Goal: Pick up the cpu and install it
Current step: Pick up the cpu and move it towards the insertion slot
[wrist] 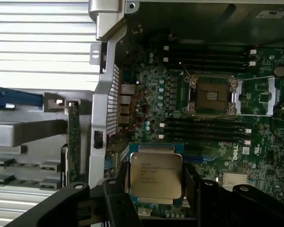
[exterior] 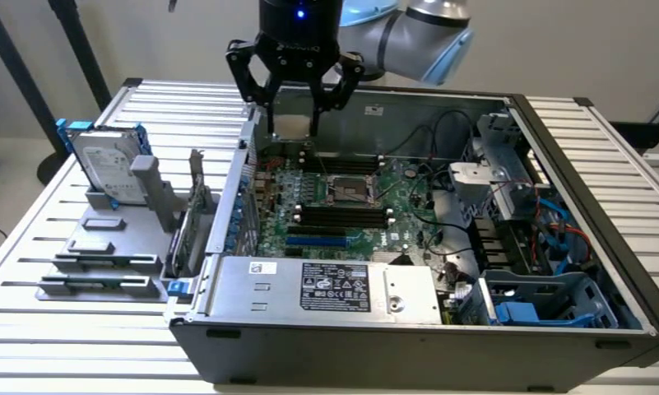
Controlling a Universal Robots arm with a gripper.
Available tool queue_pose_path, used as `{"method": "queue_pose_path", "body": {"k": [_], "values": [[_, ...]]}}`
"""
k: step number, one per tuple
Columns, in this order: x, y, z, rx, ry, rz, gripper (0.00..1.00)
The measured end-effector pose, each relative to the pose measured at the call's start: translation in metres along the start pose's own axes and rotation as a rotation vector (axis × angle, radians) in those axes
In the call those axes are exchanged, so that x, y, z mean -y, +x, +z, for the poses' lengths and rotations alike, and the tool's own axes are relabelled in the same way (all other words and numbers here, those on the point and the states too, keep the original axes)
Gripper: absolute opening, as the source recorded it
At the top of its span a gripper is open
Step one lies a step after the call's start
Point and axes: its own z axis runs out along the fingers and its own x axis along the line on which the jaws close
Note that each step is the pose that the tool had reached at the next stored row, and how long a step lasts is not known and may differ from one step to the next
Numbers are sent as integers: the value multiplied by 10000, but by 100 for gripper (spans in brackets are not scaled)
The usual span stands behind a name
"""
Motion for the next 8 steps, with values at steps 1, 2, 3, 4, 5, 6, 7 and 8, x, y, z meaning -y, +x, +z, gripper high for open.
{"method": "queue_pose_path", "body": {"k": [1, 2, 3, 4, 5, 6, 7, 8], "values": [[-27, -40, 15, 0, 0, -1, 55], [-55, -79, 32, 0, 0, 0, 55], [-83, -119, 49, 0, 0, -1, 55], [-111, -157, 66, -1, 1, -1, 55], [-139, -194, 83, 0, 0, -1, 55], [-167, -232, 100, 0, -1, -1, 55], [-194, -269, 117, 0, 0, 0, 55], [-220, -306, 134, 0, -1, 0, 55]]}}
